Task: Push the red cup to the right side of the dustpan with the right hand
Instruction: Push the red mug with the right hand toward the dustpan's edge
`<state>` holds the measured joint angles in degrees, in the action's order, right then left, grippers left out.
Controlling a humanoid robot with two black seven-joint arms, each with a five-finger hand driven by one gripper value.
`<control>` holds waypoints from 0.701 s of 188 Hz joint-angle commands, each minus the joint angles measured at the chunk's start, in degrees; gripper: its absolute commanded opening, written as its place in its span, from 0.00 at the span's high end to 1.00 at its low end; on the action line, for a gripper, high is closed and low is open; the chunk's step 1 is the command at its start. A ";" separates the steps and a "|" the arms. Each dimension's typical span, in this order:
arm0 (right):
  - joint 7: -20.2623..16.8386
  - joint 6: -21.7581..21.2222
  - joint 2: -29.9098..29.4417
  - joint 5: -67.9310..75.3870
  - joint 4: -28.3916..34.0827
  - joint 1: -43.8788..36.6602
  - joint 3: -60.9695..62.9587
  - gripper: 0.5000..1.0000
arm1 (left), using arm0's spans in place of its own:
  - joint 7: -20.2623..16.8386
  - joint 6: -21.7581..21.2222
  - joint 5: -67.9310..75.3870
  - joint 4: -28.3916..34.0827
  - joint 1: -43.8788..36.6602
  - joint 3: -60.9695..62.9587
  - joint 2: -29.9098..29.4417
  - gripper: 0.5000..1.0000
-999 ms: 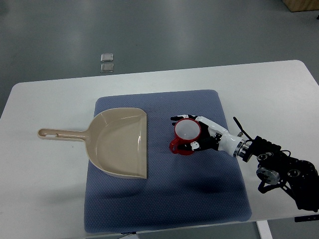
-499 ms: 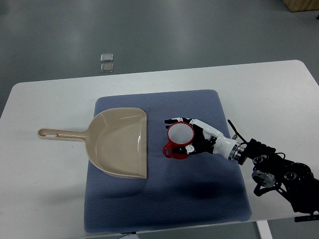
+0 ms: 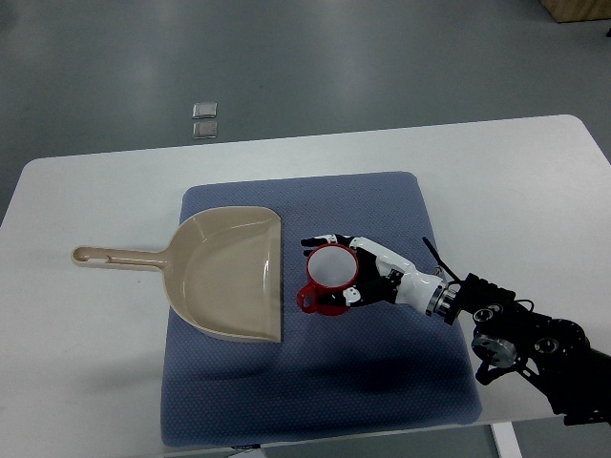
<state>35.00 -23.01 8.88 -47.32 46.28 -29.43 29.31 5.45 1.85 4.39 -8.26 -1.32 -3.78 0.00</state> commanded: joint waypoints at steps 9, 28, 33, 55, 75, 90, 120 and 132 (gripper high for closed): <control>0.00 0.07 -0.09 -0.59 0.83 0.25 -0.13 0.13 | 0.08 0.00 0.00 0.00 0.00 0.00 0.00 0.00; 0.00 0.33 -0.17 -0.85 1.53 0.51 -0.13 0.13 | -0.01 0.00 0.00 0.00 0.00 0.00 0.00 0.00; 0.00 0.42 -0.17 -0.85 1.62 0.51 -0.13 0.13 | -0.01 0.00 0.00 0.00 0.00 0.00 0.00 0.00; 0.00 0.42 -0.17 -0.94 2.32 0.60 -0.21 0.13 | -0.01 0.00 0.00 0.00 0.00 0.00 0.00 0.00; 0.00 0.24 -0.61 -0.94 2.58 0.78 -0.13 0.13 | -0.01 0.00 0.00 0.00 0.00 0.00 0.00 0.00; 0.00 0.24 -0.61 -0.94 2.94 0.87 -0.13 0.13 | -0.01 0.00 0.00 0.00 0.00 0.00 0.00 0.00; 0.00 0.24 -0.79 -0.94 3.02 0.78 -0.13 0.13 | -0.01 0.00 0.00 0.00 0.00 0.00 0.00 0.00; 0.00 0.24 -0.79 -0.94 3.02 0.78 -0.13 0.13 | -0.01 0.00 0.00 0.00 0.00 0.00 0.00 0.00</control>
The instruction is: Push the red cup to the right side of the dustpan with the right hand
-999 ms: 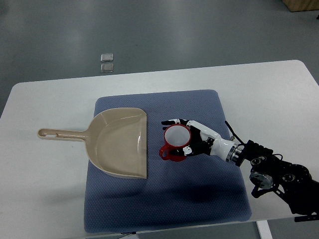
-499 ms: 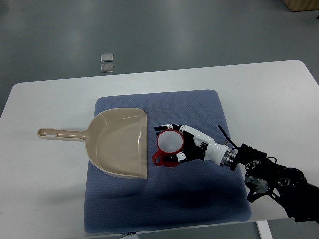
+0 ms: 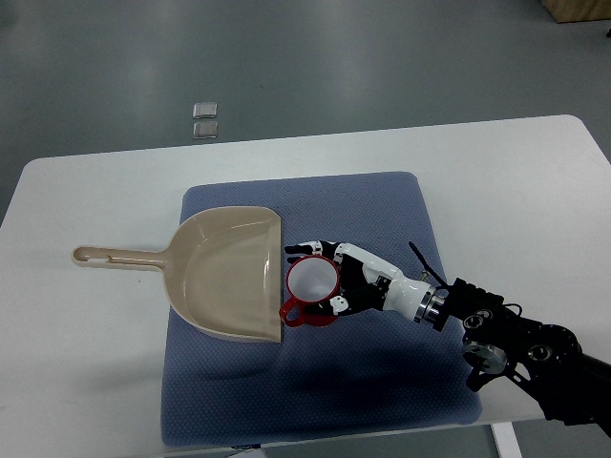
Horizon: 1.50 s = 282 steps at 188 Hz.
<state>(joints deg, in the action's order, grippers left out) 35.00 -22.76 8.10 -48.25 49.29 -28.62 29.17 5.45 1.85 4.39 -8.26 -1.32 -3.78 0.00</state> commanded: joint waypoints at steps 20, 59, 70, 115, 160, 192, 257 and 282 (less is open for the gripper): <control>0.00 -0.09 0.16 0.00 0.02 -0.03 0.09 0.13 | -0.01 0.00 0.00 0.00 0.00 0.00 0.00 0.00; 0.00 -2.11 1.13 -0.09 0.02 -0.47 0.88 0.13 | -0.01 0.00 0.00 0.00 0.00 0.00 0.00 0.00; 0.00 -3.60 1.13 -0.09 0.02 -0.56 1.06 0.13 | -0.01 0.00 0.00 0.00 0.00 0.00 0.00 0.00; 0.00 -5.01 2.80 0.00 0.02 -0.83 2.99 0.13 | -0.01 0.00 0.00 0.00 0.00 0.00 0.00 0.00; 0.00 -6.94 5.26 0.26 -0.07 -2.14 4.58 0.13 | -0.01 0.00 0.00 0.00 0.00 0.00 0.00 0.00; 0.00 -8.79 7.45 0.70 -0.16 -4.69 7.30 0.13 | -0.01 0.00 0.00 0.00 0.00 0.00 0.00 0.00; -25.50 -10.11 10.27 15.20 -5.61 -10.93 15.12 0.13 | 0.00 0.00 0.00 0.00 0.00 0.00 0.00 0.00; -32.10 -9.93 9.48 16.79 -7.28 -13.39 16.70 0.13 | -0.01 0.00 0.00 0.00 0.00 0.00 0.00 0.00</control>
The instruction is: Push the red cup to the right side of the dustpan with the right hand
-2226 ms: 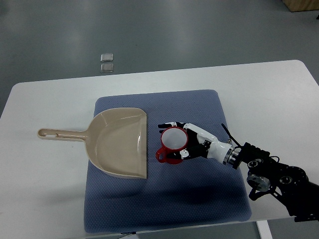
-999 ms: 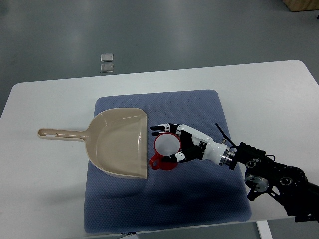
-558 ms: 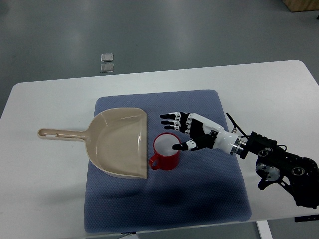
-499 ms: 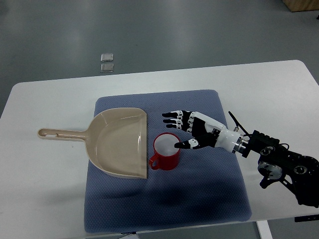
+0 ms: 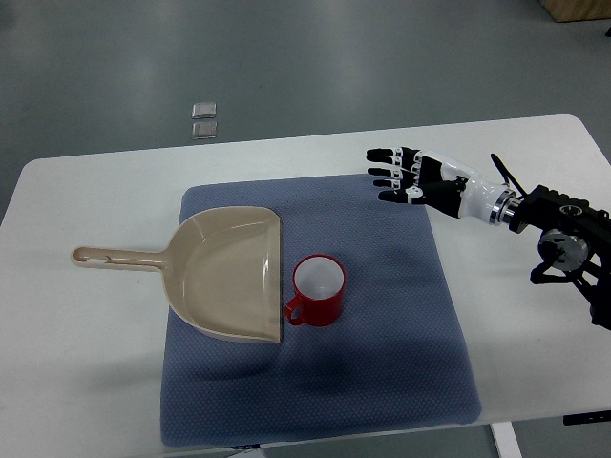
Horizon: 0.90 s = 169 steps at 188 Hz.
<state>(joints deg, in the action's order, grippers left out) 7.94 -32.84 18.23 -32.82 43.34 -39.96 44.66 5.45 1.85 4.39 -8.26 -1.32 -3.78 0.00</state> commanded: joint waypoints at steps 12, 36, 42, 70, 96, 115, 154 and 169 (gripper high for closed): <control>-6.45 0.32 -1.62 1.97 -2.91 -3.28 1.49 0.13 | 0.00 0.00 0.00 0.00 0.00 0.00 0.00 0.00; -9.26 1.64 -3.46 6.01 -6.25 -4.51 1.49 0.13 | 0.00 0.00 0.00 0.00 0.00 0.00 0.00 0.00; -10.14 2.87 -3.64 7.51 -6.77 -4.77 1.49 0.13 | 0.00 0.00 0.00 0.00 0.00 0.00 0.00 0.00; -13.39 6.29 -4.08 14.10 -7.48 -5.47 1.49 0.13 | 0.00 0.00 0.00 0.00 0.00 0.00 0.00 0.00; -14.62 9.02 -4.69 17.44 -8.09 -6.00 1.40 0.13 | 0.00 0.00 0.00 0.00 0.00 0.00 0.00 0.00; -14.89 11.21 -5.75 20.60 -8.88 -6.09 1.49 0.13 | 0.00 0.00 0.00 0.00 0.00 0.00 0.00 0.00; -14.36 13.68 -5.84 25.79 -8.97 -5.74 1.57 0.13 | 0.00 0.00 0.00 0.00 0.00 0.00 0.00 0.00; -14.18 13.68 -5.84 25.96 -8.97 -5.56 2.01 0.13 | 0.00 0.00 0.00 0.00 0.00 0.00 0.00 0.00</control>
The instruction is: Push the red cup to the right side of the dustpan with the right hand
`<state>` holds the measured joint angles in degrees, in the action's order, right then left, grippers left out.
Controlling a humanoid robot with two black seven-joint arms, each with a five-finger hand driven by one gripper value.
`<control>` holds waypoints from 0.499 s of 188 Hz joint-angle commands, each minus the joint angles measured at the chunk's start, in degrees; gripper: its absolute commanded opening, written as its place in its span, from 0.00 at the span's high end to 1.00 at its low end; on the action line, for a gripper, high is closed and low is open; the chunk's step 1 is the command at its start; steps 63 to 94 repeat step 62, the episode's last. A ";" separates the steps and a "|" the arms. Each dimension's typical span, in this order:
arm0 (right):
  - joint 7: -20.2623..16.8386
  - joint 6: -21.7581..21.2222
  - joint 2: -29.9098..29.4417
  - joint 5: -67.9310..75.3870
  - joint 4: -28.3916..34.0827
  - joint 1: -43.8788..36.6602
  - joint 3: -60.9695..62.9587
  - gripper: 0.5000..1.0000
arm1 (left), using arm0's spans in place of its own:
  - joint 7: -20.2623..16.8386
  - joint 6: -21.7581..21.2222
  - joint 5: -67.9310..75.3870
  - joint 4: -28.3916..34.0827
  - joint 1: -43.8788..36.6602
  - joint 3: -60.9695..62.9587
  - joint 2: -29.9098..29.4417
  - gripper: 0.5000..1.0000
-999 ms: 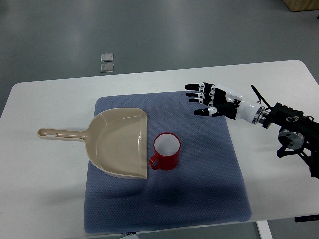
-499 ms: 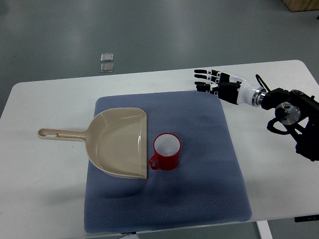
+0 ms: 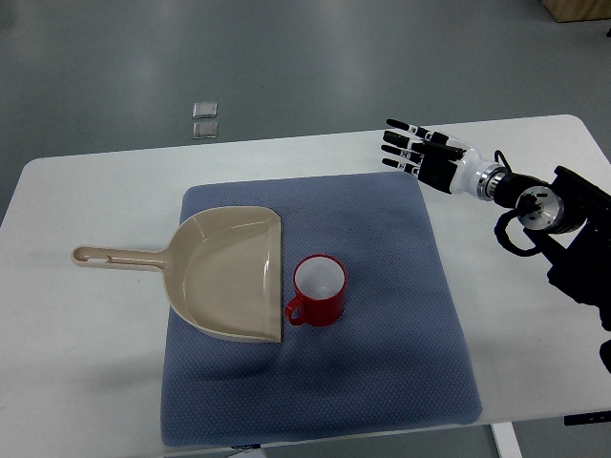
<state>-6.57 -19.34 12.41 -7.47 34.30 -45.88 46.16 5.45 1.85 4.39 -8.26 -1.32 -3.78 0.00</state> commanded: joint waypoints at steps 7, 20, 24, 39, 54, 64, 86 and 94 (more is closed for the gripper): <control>0.32 0.18 -0.01 0.62 0.07 0.35 0.77 0.13 | 0.00 0.00 0.00 0.00 0.00 0.00 0.00 0.00; 0.41 -0.35 0.08 0.62 0.15 0.35 0.86 0.13 | 0.00 0.00 0.00 0.00 0.00 0.00 0.00 0.00; 0.41 -0.53 0.08 0.62 0.15 0.35 0.86 0.13 | 0.00 0.00 0.00 0.00 0.00 0.00 0.00 0.00; 0.41 -1.14 0.16 0.62 0.15 0.35 0.86 0.13 | 0.08 0.00 0.00 0.00 0.00 0.00 0.00 0.00; 0.41 -1.76 0.08 0.62 0.15 0.70 0.86 0.13 | 0.00 0.00 0.00 0.00 0.00 0.00 0.00 0.00; 0.50 -1.84 0.08 0.62 0.24 0.88 0.86 0.13 | 0.00 0.00 0.00 0.00 0.00 0.00 0.00 0.00; 0.50 -1.84 0.08 0.62 0.24 0.88 0.86 0.13 | 0.00 0.00 0.00 0.00 0.00 0.00 0.00 0.00; 0.50 -1.84 0.08 0.62 0.24 0.88 0.86 0.13 | 0.00 0.00 0.00 0.00 0.00 0.00 0.00 0.00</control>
